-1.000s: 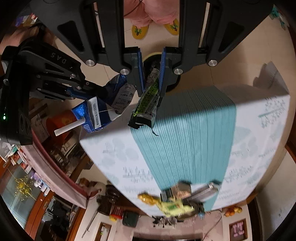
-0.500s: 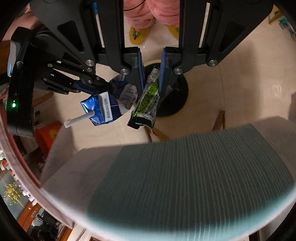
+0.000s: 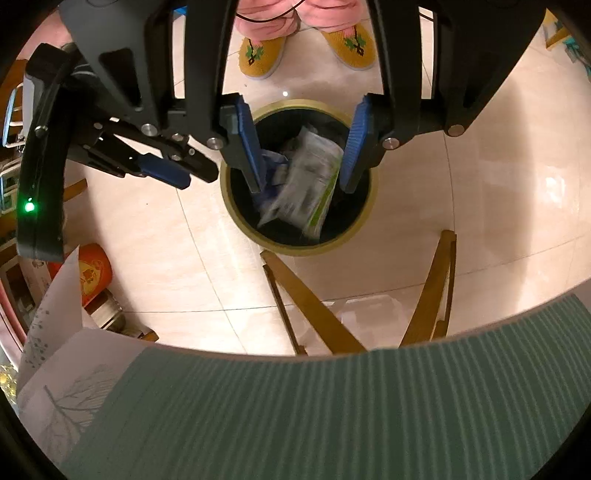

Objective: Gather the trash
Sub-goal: 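Carry the wrapper and blue carton over the black bin and open both tools, then raise both open tools back toward the table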

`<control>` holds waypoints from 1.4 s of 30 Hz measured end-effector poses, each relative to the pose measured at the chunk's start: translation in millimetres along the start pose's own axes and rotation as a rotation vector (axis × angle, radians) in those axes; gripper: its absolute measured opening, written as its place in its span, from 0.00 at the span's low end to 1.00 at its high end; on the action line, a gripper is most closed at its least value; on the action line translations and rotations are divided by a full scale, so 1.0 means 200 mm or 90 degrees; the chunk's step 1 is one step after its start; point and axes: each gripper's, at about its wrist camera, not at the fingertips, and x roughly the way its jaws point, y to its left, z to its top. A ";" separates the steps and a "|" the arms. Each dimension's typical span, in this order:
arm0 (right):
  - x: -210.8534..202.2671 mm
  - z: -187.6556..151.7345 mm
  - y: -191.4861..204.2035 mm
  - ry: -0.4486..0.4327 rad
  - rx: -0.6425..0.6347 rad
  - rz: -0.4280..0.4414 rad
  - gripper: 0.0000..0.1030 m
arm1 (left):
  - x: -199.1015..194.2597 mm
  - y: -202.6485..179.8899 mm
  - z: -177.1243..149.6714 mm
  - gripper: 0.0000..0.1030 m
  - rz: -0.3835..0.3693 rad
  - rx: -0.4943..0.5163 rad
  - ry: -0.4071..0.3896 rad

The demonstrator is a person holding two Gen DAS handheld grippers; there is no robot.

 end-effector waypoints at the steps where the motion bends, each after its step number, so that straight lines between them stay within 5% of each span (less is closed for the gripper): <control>1: 0.00 0.00 0.00 -0.002 -0.002 0.001 0.32 | 0.00 0.01 0.01 0.38 0.002 -0.004 0.001; 13: -0.08 -0.02 0.02 -0.014 -0.007 0.003 0.32 | -0.08 0.08 -0.02 0.38 0.023 -0.024 -0.001; 20: -0.33 0.04 0.09 -0.028 -0.010 0.011 0.32 | -0.27 0.05 0.02 0.38 0.025 -0.027 -0.008; 33: -1.08 0.21 0.26 -0.076 -0.041 0.045 0.32 | -0.97 -0.10 0.22 0.38 0.017 -0.008 -0.059; 42: -1.62 0.31 0.39 -0.144 -0.109 0.077 0.32 | -1.56 -0.21 0.35 0.38 0.031 0.009 -0.153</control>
